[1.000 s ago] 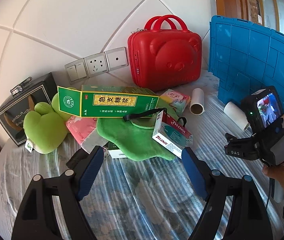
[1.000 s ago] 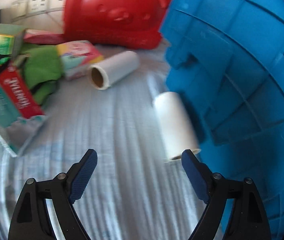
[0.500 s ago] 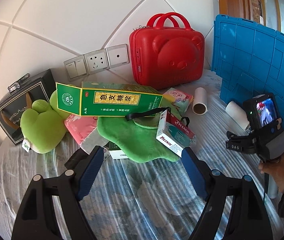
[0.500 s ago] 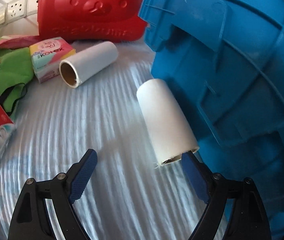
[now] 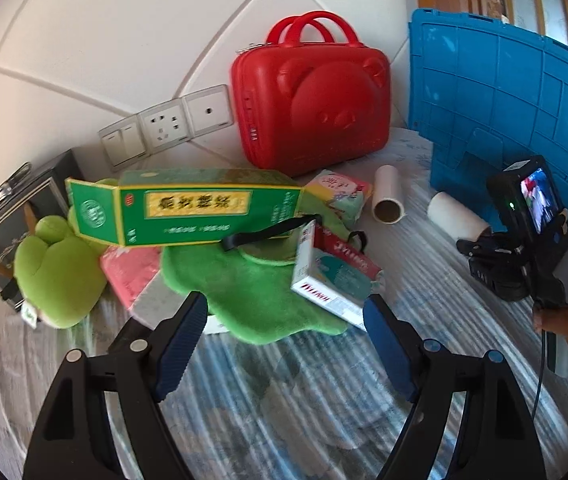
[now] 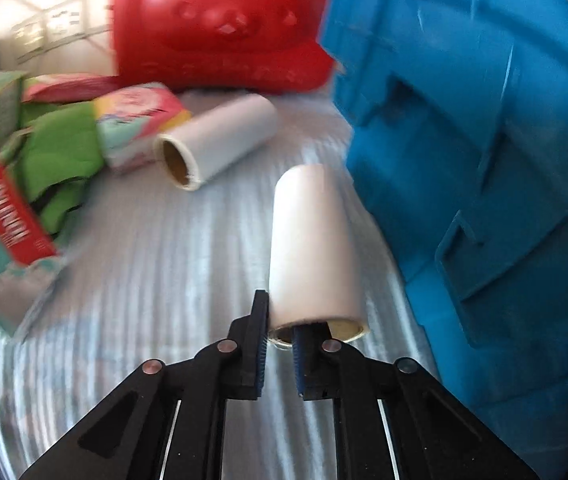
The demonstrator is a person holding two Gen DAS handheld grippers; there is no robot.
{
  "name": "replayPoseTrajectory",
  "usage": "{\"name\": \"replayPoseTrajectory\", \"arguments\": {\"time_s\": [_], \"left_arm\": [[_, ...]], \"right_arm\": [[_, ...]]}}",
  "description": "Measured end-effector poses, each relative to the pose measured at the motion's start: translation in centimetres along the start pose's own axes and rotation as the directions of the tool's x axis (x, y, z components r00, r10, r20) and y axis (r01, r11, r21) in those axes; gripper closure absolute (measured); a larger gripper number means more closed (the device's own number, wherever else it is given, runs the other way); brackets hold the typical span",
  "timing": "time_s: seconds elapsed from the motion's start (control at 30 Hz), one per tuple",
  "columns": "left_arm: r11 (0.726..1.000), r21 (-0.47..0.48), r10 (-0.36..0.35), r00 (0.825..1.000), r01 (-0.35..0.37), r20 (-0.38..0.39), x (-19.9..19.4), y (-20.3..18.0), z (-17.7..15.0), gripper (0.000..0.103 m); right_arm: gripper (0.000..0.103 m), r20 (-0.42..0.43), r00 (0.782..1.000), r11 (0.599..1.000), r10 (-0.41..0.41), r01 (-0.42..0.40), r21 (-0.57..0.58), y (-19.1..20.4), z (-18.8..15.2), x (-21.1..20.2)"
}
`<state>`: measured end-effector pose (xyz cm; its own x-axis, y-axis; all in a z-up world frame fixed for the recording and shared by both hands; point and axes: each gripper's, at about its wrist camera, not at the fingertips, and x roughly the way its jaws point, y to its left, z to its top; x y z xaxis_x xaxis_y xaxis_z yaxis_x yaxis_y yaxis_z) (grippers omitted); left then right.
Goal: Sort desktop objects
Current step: 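Grasp the white lint roller tube with the right tool while the left tool grasps the Tylenol box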
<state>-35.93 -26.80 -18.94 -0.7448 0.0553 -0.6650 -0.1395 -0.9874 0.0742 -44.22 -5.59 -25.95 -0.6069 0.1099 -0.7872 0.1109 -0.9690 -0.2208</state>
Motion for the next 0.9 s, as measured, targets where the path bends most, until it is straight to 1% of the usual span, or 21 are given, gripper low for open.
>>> {"name": "replayPoseTrajectory", "arguments": {"time_s": [0.03,0.1,0.13,0.23,0.3,0.33,0.37,0.4,0.47,0.5,0.6,0.63,0.67,0.73,0.77,0.9], "left_arm": [[1.0,0.007,-0.019,1.0,0.019,0.001,0.3,-0.2,0.1,0.023],[0.998,0.031,-0.063,0.998,0.063,-0.008,1.3,-0.9,0.4,0.023],[0.993,0.046,-0.105,0.994,0.105,-0.015,1.9,-1.3,0.5,0.023],[0.983,0.101,-0.154,0.988,0.156,-0.028,3.4,-2.3,0.4,0.023],[0.978,0.125,-0.164,0.986,0.167,-0.036,4.4,-2.5,0.5,0.023],[0.977,0.13,-0.167,0.985,0.172,-0.045,5.2,-2.4,0.6,0.023],[0.979,0.119,-0.162,0.985,0.167,-0.054,6.0,-2.1,0.7,0.023],[0.98,0.105,-0.161,0.985,0.167,-0.064,6.6,-1.9,0.7,0.023],[0.982,0.049,-0.174,0.978,0.18,-0.115,8.4,-1.1,0.6,0.023],[0.983,0.024,-0.178,0.976,0.183,-0.124,9.0,-0.9,0.4,0.023],[0.984,0.028,-0.171,0.98,0.175,-0.099,9.1,-1.7,0.5,0.024],[0.984,0.028,-0.174,0.98,0.178,-0.094,9.0,-1.9,0.7,0.034],[0.982,0.024,-0.185,0.979,0.187,-0.084,8.7,-2.2,0.9,0.047],[0.971,0.022,-0.235,0.969,0.237,-0.073,8.1,-2.6,0.9,0.06],[0.968,0.033,-0.246,0.966,0.249,-0.074,8.0,-2.9,0.8,0.06],[0.966,0.072,-0.245,0.967,0.25,-0.073,7.8,-4.4,1.0,0.06]], "right_arm": [[0.095,0.015,1.0,1.0,0.015,-0.015,-0.023,0.4,-0.3,-1.2],[0.096,0.023,0.999,0.998,0.048,-0.048,-0.033,0.7,-0.7,-2.7],[0.096,0.028,0.998,0.997,0.062,-0.061,-0.038,0.8,-1.0,-3.5],[0.097,0.029,0.994,0.994,0.106,-0.104,-0.045,0.9,-1.9,-5.9],[0.097,0.033,0.994,0.993,0.108,-0.106,-0.056,1.0,-2.3,-6.9],[0.097,0.031,0.993,0.992,0.111,-0.109,-0.057,0.9,-1.8,-5.9],[0.097,0.027,0.993,0.992,0.116,-0.115,-0.052,0.8,-1.9,-6.2],[0.097,0.027,0.993,0.992,0.117,-0.116,-0.051,0.5,-1.7,-5.5],[0.097,0.026,0.993,0.992,0.113,-0.111,-0.053,0.1,-2.4,-6.5],[0.097,0.027,0.993,0.992,0.113,-0.112,-0.051,0.6,-2.9,-5.4],[0.097,0.029,0.993,0.992,0.114,-0.113,-0.053,0.9,-2.9,-4.2],[0.097,0.031,0.993,0.992,0.115,-0.113,-0.054,0.9,-2.8,-4.0],[0.097,0.032,0.993,0.992,0.115,-0.113,-0.056,0.9,-2.8,-4.0],[0.097,0.032,0.993,0.992,0.114,-0.112,-0.06,1.2,-2.8,-3.7],[0.097,0.031,0.993,0.992,0.115,-0.113,-0.059,1.2,-2.8,-3.6],[0.097,0.031,0.992,0.992,0.12,-0.119,-0.046,1.2,-2.9,-3.7]]}}
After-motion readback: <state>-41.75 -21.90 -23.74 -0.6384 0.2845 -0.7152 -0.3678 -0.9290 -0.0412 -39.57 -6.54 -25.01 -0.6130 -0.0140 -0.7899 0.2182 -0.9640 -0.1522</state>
